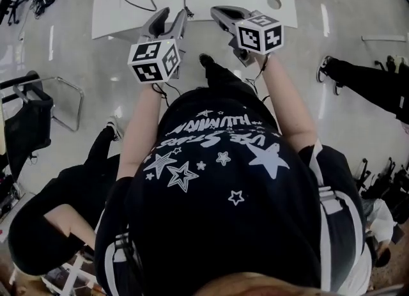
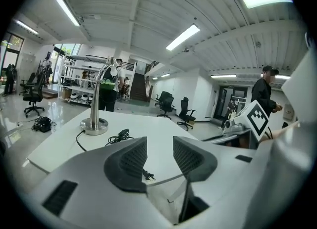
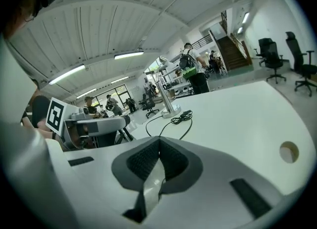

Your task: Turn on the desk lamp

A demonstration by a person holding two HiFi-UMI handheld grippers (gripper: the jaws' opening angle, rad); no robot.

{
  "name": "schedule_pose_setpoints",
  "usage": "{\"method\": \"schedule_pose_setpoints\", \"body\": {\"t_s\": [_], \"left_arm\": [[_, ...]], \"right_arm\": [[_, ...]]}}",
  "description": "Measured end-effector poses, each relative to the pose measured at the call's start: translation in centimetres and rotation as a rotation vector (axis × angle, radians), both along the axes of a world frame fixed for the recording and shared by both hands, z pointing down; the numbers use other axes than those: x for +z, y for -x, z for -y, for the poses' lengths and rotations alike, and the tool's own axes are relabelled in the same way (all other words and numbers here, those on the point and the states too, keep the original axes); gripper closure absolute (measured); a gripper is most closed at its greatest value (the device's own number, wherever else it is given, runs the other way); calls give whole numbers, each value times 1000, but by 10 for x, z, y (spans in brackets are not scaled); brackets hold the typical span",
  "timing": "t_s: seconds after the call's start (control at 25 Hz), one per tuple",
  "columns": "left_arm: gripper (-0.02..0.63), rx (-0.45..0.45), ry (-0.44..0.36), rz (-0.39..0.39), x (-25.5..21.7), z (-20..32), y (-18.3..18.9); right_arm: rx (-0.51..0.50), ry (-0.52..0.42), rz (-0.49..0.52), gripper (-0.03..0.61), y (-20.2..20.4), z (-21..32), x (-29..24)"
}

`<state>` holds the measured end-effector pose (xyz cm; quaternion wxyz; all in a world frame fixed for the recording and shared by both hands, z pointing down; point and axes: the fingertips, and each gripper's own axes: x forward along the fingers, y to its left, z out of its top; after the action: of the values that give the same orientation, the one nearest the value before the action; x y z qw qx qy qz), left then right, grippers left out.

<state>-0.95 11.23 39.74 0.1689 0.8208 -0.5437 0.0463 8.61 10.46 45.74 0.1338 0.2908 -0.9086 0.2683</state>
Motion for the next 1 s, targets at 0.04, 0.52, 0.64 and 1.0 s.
{"method": "schedule_pose_setpoints", "body": {"t_s": [0.04, 0.52, 0.64, 1.0], "left_arm": [[441, 2, -4, -2, -2, -6, -2], [604, 7, 27, 3, 25, -19, -18], [604, 22, 41, -5, 16, -31, -22], [604, 33, 48, -15, 11, -46, -22]], "right_arm": [[8, -3, 1, 574, -4, -7, -2], [20, -32, -47, 574, -29, -26, 16], [29, -23, -67, 574, -33, -40, 6], [23, -13, -99, 574, -33, -59, 4]]}}
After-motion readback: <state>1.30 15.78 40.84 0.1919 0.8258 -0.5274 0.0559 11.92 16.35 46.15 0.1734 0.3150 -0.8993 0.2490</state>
